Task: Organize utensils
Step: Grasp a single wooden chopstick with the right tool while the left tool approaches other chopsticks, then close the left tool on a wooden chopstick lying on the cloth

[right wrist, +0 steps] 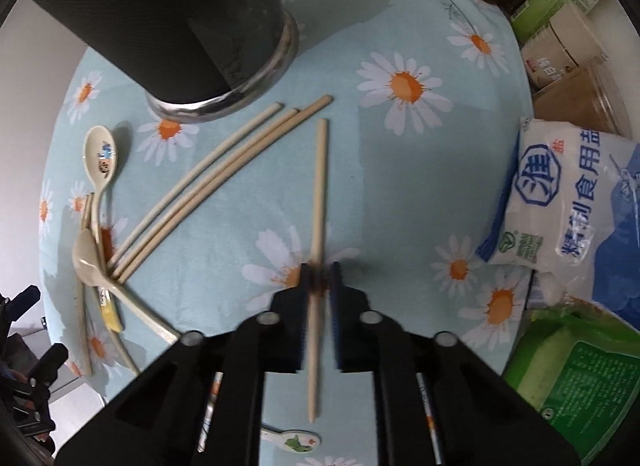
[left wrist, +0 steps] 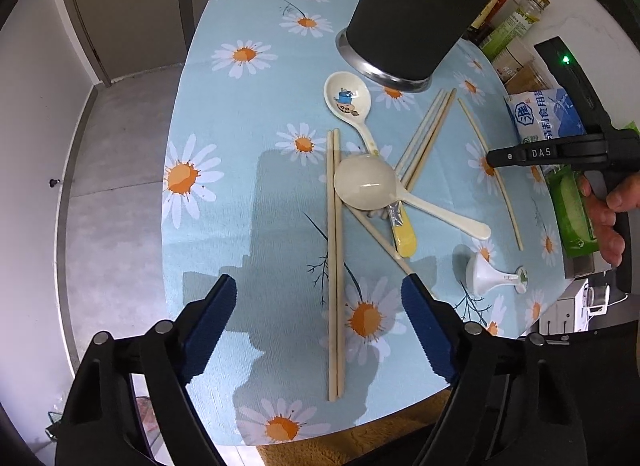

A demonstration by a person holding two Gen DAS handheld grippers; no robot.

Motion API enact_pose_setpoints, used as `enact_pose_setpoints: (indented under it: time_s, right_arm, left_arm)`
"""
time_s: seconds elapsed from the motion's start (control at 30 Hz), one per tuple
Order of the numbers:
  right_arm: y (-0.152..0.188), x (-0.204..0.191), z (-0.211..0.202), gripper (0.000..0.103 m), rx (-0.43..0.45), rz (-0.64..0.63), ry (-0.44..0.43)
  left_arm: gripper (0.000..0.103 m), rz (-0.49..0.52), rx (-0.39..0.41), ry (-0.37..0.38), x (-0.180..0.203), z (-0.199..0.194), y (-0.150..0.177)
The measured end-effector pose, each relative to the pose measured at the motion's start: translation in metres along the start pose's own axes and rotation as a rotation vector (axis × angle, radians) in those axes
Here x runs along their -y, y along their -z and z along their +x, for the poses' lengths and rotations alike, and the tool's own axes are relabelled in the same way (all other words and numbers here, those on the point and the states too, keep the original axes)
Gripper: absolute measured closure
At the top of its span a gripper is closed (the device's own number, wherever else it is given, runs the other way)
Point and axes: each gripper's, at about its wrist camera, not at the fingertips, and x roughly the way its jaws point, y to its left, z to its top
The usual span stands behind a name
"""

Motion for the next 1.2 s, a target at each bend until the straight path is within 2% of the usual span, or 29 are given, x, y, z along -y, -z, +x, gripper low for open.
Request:
enact_pose_setpoints:
  time_s: [0.2,0.37,0.43,0.63,0.73,0.93,1.2]
  right_arm:
    - [0.002,0.019,-0.002,0.097,-0.016,0.028,-0.049]
    - [0.031,0.043,-0.018,0.097,0.012,0.06,-0.11]
    - [0.042,0.05,-0.029,0.097,0.03,0.07,-0.141]
    - [0.075,0.06,-0.05,0.097,0.076,0.081,-0.212]
    - [0.094,0.064,-0.064,0.097,0.087,0.083,-0.236]
    - [0.112,0.071,-0.07,0.097,0.095,0.081,-0.275]
    - [0.114,0.064,-0.069,0.097,0.105,0.069,-0.296]
  left_arm:
    - [0.035,0.005,-0.018,0.019,-0.002,0.002,-0.006]
    - [0.056,0.017,-0.059,0.013,-0.001,0.01,-0.015]
    - [0.068,0.034,-0.08,0.007,0.003,0.014,-0.018]
    - [0.086,0.05,-0.127,-0.009,0.007,0.031,-0.025]
    - [0.091,0.052,-0.129,-0.019,0.008,0.032,-0.026]
    - [0.094,0.051,-0.146,-0.026,0.01,0.033,-0.03]
    - [0.093,0.036,-0.153,-0.041,0.008,0.033,-0.032]
